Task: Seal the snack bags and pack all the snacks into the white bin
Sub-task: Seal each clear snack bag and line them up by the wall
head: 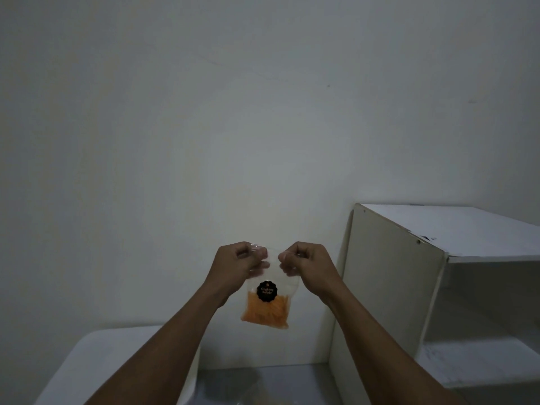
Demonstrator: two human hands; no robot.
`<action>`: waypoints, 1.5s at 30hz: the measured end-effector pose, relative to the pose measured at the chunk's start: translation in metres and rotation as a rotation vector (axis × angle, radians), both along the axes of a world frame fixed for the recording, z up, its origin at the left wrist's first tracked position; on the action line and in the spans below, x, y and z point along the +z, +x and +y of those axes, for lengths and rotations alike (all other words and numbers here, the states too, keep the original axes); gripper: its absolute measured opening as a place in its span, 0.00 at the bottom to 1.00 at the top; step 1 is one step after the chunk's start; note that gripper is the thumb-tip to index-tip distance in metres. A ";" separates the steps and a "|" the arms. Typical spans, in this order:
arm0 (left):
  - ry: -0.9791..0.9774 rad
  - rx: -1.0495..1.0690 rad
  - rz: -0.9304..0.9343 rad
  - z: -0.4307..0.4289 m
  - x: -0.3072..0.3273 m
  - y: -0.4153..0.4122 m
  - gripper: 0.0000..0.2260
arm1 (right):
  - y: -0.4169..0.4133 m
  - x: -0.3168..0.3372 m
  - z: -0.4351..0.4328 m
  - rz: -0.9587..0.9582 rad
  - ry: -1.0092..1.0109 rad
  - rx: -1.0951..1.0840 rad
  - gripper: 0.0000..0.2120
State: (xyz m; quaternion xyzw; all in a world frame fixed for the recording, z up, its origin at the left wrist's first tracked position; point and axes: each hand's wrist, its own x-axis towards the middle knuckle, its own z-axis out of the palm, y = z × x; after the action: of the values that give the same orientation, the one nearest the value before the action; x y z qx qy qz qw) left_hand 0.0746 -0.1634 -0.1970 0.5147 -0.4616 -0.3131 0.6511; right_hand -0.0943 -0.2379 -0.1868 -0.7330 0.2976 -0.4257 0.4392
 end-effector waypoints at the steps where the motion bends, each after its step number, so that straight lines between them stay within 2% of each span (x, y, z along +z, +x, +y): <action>1: 0.001 0.011 0.016 0.000 0.000 0.002 0.05 | -0.002 0.000 -0.002 -0.016 0.019 0.000 0.05; 6: -0.025 0.110 -0.075 -0.001 0.000 0.007 0.05 | -0.002 -0.003 -0.001 -0.016 0.068 0.053 0.05; 9: -0.032 0.084 -0.074 0.000 0.001 0.004 0.05 | 0.000 -0.001 0.002 0.005 0.038 0.054 0.06; 14: -0.007 0.021 -0.038 0.002 0.000 -0.002 0.05 | -0.001 0.004 0.000 0.015 0.015 0.042 0.04; 21: -0.021 0.055 -0.036 0.002 0.002 0.000 0.04 | -0.001 0.004 -0.001 0.028 0.038 0.086 0.05; 27: 0.001 0.026 -0.026 0.002 -0.003 -0.001 0.05 | 0.005 0.002 -0.005 0.091 -0.033 0.040 0.05; 30: 0.011 0.043 -0.098 0.000 -0.003 0.001 0.04 | 0.007 0.002 -0.006 0.122 -0.054 0.050 0.04; 33: -0.018 0.136 -0.170 -0.005 -0.005 0.006 0.04 | 0.008 -0.003 -0.005 0.070 0.000 0.099 0.05; 36: -0.039 0.197 -0.098 -0.006 -0.008 0.013 0.05 | 0.005 -0.007 -0.007 -0.012 0.116 0.134 0.07; 42: 0.032 0.095 0.008 -0.007 -0.013 0.012 0.07 | 0.007 -0.011 -0.012 -0.009 0.089 0.094 0.05; 45: 0.052 0.059 -0.078 -0.007 -0.011 0.011 0.06 | 0.007 -0.014 -0.014 -0.001 0.071 0.079 0.05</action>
State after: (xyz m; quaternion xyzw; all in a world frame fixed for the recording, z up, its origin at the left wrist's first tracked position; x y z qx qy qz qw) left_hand 0.0859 -0.1700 -0.2080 0.5565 -0.4632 -0.2853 0.6280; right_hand -0.0870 -0.2524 -0.2008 -0.7278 0.2831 -0.3977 0.4816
